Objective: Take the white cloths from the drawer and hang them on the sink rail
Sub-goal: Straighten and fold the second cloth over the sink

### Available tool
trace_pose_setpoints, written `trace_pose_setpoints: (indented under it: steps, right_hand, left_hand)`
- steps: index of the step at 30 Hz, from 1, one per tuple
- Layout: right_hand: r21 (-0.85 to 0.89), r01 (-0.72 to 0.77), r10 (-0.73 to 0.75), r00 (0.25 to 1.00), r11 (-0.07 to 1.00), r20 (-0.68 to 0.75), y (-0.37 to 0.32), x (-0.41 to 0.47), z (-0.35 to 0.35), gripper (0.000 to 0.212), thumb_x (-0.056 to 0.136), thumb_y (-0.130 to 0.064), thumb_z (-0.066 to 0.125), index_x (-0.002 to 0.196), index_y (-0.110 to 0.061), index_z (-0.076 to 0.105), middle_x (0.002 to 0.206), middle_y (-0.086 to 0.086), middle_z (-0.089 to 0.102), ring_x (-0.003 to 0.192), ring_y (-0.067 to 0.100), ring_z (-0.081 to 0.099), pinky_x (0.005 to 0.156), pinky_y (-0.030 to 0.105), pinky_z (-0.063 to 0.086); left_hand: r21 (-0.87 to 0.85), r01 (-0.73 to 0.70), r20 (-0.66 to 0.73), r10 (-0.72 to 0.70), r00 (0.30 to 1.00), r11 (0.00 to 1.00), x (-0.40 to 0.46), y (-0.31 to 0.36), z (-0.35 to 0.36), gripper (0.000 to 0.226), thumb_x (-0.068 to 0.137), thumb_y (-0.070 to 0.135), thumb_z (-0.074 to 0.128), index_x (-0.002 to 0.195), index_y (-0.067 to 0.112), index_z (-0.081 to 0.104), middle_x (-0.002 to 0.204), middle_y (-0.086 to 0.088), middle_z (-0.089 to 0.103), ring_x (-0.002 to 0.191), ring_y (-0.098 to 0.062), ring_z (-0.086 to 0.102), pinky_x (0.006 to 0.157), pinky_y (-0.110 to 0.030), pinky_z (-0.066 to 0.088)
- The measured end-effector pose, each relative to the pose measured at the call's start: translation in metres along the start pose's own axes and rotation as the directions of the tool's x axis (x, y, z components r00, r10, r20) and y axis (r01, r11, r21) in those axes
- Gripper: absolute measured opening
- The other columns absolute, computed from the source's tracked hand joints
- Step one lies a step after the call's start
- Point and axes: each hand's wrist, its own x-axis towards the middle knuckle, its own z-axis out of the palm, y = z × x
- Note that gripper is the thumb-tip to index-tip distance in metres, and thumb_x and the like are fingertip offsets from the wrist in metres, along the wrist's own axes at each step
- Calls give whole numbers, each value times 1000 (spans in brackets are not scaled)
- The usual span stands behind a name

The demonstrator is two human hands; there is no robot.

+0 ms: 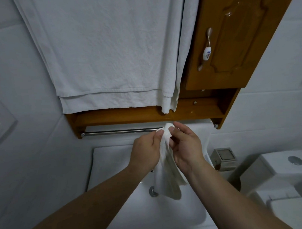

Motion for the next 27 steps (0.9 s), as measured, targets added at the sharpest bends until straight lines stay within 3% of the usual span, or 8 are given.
trace_pose_setpoints:
  steps: [2, 4, 7, 10, 15, 18, 23, 27]
  right_hand:
    - [-64, 25, -26, 1000, 998, -3, 3, -2, -1, 24, 89, 1, 67, 111, -8, 68, 87, 12, 68, 66, 17, 58, 65, 27, 53]
    - [-234, 121, -128, 992, 965, -14, 5, -2, -3, 22, 88, -2, 70, 106, -15, 71, 90, 6, 73, 76, 18, 67, 72, 29, 56]
    - [-508, 277, -324, 946, 816, -4, 3, -3, -3, 19, 85, -9, 74, 93, -27, 72, 88, -1, 74, 84, 18, 71, 80, 35, 60]
    - [-637, 353, -426, 904, 685, 41, 1, -7, 2, 20, 85, -15, 75, 87, -34, 68, 86, -7, 71, 83, 10, 68, 78, 30, 57]
    - [-675, 388, -440, 892, 628, 103, 5, -12, 10, 16, 86, -19, 76, 89, -33, 68, 84, -12, 69, 78, 1, 65, 72, 17, 52]
    - [-684, 387, -443, 891, 618, 103, 4, -13, 8, 20, 86, -17, 75, 86, -36, 66, 82, -14, 69, 77, -4, 65, 67, 11, 48]
    - [-671, 418, -476, 873, 613, 108, 3, -12, 8, 19, 88, -14, 72, 89, -32, 69, 82, -12, 71, 77, -1, 66, 68, 15, 49]
    - [-643, 469, -444, 870, 606, 216, 8, -17, 10, 17, 88, -15, 72, 100, -27, 71, 86, -13, 73, 82, -3, 68, 73, 14, 54]
  left_hand:
    - [-17, 33, -34, -34, 999, 999, 1, -2, 1, 43, 104, 39, 39, 89, 15, 71, 75, 1, 69, 71, -12, 63, 63, -25, 49]
    - [10, 60, -96, -58, 994, 998, 3, -2, 1, 42, 104, 36, 40, 92, 12, 72, 79, -3, 70, 74, -16, 64, 65, -26, 48]
    - [103, 70, -202, -49, 978, 992, 7, -2, -4, 39, 104, 35, 41, 91, 14, 71, 77, -1, 67, 71, -13, 59, 60, -21, 37]
    - [224, 12, -194, 33, 980, 974, 10, -1, -8, 36, 104, 35, 40, 79, 19, 62, 67, 5, 58, 62, -10, 51, 53, -19, 30]
    - [358, -167, -125, 224, 966, 919, 7, 5, -3, 36, 104, 30, 41, 90, 13, 70, 67, 5, 56, 58, -9, 45, 53, -14, 32]
    - [349, -206, -33, 232, 972, 914, 7, 4, -5, 36, 105, 31, 37, 105, 16, 69, 81, 1, 67, 67, -9, 52, 56, -12, 30]
    - [307, -276, 121, 251, 961, 911, 1, 4, -2, 31, 103, 22, 40, 130, 20, 55, 101, -1, 67, 89, -17, 60, 74, -28, 47]
    - [354, -266, 116, 240, 964, 897, 7, 0, -6, 29, 102, 20, 41, 126, 18, 58, 94, -2, 70, 84, -18, 62, 70, -28, 46]
